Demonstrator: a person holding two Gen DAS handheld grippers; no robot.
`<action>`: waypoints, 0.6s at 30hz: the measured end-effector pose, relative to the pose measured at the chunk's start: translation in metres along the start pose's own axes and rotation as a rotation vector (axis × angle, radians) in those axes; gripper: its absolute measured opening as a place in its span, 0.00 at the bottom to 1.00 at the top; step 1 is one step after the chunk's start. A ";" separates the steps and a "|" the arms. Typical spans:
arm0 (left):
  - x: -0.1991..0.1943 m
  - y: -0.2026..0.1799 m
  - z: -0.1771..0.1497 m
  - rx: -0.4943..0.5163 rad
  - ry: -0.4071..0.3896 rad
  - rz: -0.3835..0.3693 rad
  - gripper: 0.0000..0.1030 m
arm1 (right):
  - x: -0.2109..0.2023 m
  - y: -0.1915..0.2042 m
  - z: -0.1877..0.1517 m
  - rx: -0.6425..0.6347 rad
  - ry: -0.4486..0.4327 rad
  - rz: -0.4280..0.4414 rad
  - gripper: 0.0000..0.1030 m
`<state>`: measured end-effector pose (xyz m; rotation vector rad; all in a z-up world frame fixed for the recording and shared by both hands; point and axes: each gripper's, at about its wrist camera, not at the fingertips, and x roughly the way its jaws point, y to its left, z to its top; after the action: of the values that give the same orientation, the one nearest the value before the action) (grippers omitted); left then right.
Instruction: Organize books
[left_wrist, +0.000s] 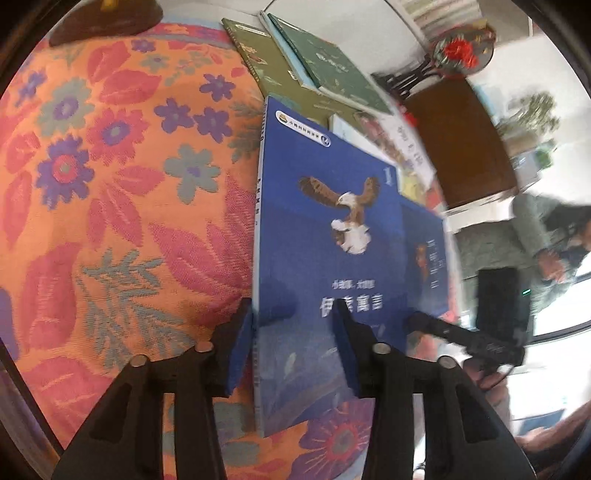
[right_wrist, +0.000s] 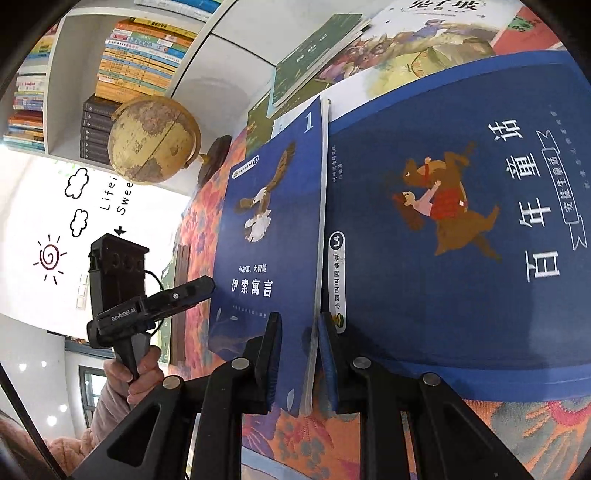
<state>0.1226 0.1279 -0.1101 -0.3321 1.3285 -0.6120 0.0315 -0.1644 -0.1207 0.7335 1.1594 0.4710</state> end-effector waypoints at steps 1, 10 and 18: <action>-0.001 -0.003 0.000 0.014 0.005 0.033 0.29 | 0.001 0.001 0.001 -0.003 0.002 -0.008 0.18; -0.003 0.002 -0.004 -0.008 0.033 0.032 0.25 | 0.002 0.017 -0.019 -0.013 0.146 -0.165 0.34; -0.001 0.012 0.003 -0.008 0.074 -0.076 0.39 | 0.008 0.013 -0.014 -0.044 0.101 -0.071 0.41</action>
<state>0.1279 0.1377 -0.1158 -0.3709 1.3940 -0.6885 0.0217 -0.1462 -0.1195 0.6341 1.2618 0.4773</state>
